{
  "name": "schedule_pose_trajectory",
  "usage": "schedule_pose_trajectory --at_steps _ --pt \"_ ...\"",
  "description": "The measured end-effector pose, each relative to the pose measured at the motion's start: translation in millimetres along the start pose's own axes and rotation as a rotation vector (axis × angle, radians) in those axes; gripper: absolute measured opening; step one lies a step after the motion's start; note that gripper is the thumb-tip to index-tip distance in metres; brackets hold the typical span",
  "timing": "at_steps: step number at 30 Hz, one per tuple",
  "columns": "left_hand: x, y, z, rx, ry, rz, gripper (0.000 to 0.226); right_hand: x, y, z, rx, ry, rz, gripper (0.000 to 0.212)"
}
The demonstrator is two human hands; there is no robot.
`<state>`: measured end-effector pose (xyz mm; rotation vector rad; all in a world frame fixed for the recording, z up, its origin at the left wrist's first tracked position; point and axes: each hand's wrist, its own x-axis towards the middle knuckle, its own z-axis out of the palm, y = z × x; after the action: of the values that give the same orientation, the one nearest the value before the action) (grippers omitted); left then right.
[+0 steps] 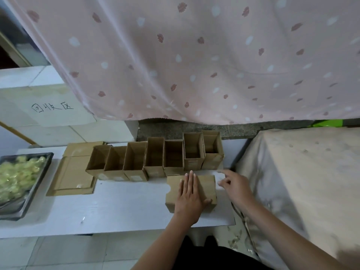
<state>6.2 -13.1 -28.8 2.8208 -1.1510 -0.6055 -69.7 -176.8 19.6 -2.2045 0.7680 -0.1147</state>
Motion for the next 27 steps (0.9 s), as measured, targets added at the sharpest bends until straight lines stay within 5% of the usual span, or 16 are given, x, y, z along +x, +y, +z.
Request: schedule_pose_trajectory --at_steps 2,5,12,18,23,27 --pt "0.8 3.0 1.7 -0.011 0.008 0.053 0.085 -1.0 -1.3 -0.3 -0.007 0.008 -0.001 0.027" --pt "-0.9 2.6 7.0 -0.017 0.023 0.127 0.074 0.0 -3.5 0.4 0.019 0.035 0.044 0.007" --pt "-2.8 -2.3 7.4 -0.015 0.026 0.157 0.072 -12.6 -15.0 -1.1 0.457 -0.142 0.39 0.011" --pt "-0.7 -3.7 3.1 -0.027 0.01 0.155 0.074 -10.6 -21.4 -5.0 0.043 -0.022 0.19 0.014" --pt "-3.8 -4.1 6.3 -0.012 0.044 0.165 0.072 -8.8 -21.4 -4.2 0.041 -0.045 0.132 0.01" --pt "-1.5 -8.6 7.4 0.014 0.073 0.202 0.072 -7.2 -14.6 1.1 -0.048 -0.124 0.156 0.029"
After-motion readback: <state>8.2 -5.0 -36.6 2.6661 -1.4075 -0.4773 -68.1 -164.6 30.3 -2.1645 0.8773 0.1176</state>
